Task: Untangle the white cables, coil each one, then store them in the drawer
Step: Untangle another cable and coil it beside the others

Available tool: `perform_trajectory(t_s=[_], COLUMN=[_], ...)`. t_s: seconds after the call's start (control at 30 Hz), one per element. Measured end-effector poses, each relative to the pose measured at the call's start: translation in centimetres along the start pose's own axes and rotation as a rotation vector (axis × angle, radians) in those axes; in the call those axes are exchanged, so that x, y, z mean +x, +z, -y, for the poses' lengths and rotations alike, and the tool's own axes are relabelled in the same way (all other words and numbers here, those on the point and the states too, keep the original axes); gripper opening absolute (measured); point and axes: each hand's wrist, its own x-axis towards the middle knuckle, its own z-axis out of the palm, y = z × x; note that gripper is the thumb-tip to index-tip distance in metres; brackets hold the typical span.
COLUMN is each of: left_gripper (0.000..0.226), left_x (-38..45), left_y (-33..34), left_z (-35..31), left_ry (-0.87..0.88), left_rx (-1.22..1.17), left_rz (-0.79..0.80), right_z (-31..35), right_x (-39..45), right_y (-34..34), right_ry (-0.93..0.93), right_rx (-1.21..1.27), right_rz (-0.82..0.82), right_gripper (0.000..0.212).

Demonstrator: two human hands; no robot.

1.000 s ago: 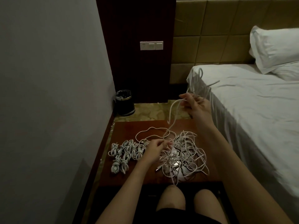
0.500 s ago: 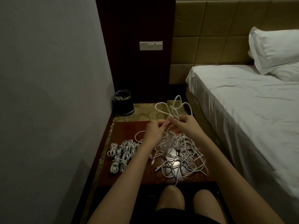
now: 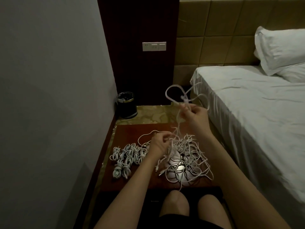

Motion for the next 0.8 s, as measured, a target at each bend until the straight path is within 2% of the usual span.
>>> perform_trajectory(t_s=[0.1,0.23,0.33,0.4,0.57,0.67,0.73,0.8], left_gripper=[0.023,0.018,0.022,0.026,0.024,0.028,0.034,0.039], left_x=[-0.4,0.1,-0.1,-0.3,-1.0,-0.9,-1.0,-1.5], left_y=[0.2,-0.7,-1.9,-2.8,-4.6,-4.9,-5.1,-5.5], left_z=[0.7,-1.5,-2.5,-1.9,-0.6,-0.6,-1.3,-2.1], left_ry=[-0.033,0.018,0.023,-0.025,-0.161,-0.189,-0.198,-0.198], left_rx=[-0.053,-0.255,-0.287,-0.346,-0.708,-0.962,-1.124,-1.222], left_rz=[0.021,0.039,0.084,0.100,0.045,-0.041,-0.006,0.039], right_z=[1.3,0.4,-0.3,-0.4,0.1,-0.1,-0.6,-1.1], right_x=[1.0,0.9,0.6,0.4,0.4,-0.6,-1.5,-2.3], right_y=[-0.4,0.0,-0.6,-1.2,-2.9,-3.6,-3.8,-3.8], right_ry=[-0.018,0.050,0.100,0.118,0.174,0.292,0.346,0.377], right_rx=[0.080,0.082,0.136,0.156,0.203,0.056,-0.056,-0.123], right_rz=[-0.020,0.001,-0.049,-0.087,-0.153,0.005,0.152,0.226], right_gripper=[0.018,0.025,0.026,0.026,0.031,0.032,0.034,0.031])
